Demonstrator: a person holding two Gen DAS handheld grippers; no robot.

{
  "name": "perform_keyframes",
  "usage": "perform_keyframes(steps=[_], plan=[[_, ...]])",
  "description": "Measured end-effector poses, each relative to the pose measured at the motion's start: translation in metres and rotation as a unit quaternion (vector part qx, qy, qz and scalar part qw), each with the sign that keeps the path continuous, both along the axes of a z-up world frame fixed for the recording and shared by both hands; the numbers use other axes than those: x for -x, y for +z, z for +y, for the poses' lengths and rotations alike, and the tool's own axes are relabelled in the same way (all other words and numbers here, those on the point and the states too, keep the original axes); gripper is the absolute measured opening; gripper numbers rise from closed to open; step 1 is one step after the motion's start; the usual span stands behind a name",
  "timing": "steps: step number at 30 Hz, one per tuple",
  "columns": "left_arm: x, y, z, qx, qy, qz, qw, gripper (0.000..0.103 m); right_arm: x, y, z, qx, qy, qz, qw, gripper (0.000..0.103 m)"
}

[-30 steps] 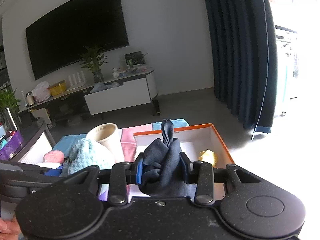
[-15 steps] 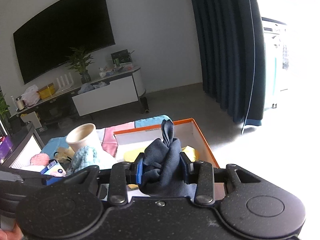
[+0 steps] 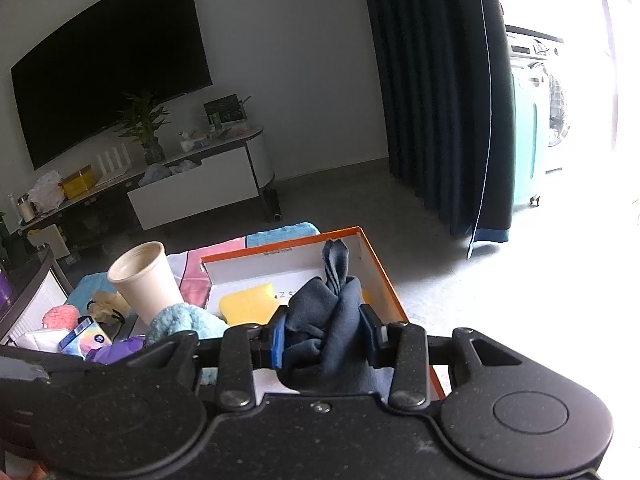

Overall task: Organize soft objects
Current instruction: 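Open both tools to drop the fuzzy ball and navy cloth into the box, then withdraw both tools from the box toward the white mask and yellow cloth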

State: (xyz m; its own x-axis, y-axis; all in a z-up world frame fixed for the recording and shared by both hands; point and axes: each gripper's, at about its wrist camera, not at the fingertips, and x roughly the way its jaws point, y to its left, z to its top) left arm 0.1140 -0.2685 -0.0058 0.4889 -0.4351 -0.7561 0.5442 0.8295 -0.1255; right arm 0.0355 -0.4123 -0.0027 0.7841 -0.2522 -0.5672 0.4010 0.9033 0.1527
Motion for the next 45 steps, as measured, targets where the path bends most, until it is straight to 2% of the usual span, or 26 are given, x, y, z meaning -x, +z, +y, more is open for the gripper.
perform_keyframes(steps=[7,12,19,21,27,36,45], plan=[[0.002,-0.007,-0.008,-0.003,-0.008,0.009,0.9999,0.056,-0.001,-0.005,-0.001,-0.001,-0.004,0.008,1.0,0.048],[0.003,-0.012,-0.011,0.005,-0.022,0.026,0.9994,0.069,-0.001,-0.004,0.001,0.007,-0.01,0.009,1.0,0.052],[0.006,-0.011,-0.008,0.009,-0.02,0.027,0.9994,0.076,0.004,0.002,0.006,0.011,-0.009,0.0,1.0,0.052],[0.007,-0.007,-0.005,0.009,-0.013,0.021,0.9997,0.083,0.005,0.005,0.01,0.017,-0.008,-0.004,1.0,0.054],[0.011,0.011,0.011,-0.001,0.02,-0.01,0.9998,0.092,0.007,0.015,0.022,0.024,0.0,-0.013,1.0,0.061],[0.015,0.033,0.042,-0.022,0.077,-0.042,0.9959,0.098,0.007,0.028,0.051,0.026,0.03,-0.022,0.999,0.07],[0.018,0.041,0.081,-0.016,0.116,-0.048,0.992,0.098,0.0,0.031,0.085,0.021,0.067,-0.023,0.997,0.071]])
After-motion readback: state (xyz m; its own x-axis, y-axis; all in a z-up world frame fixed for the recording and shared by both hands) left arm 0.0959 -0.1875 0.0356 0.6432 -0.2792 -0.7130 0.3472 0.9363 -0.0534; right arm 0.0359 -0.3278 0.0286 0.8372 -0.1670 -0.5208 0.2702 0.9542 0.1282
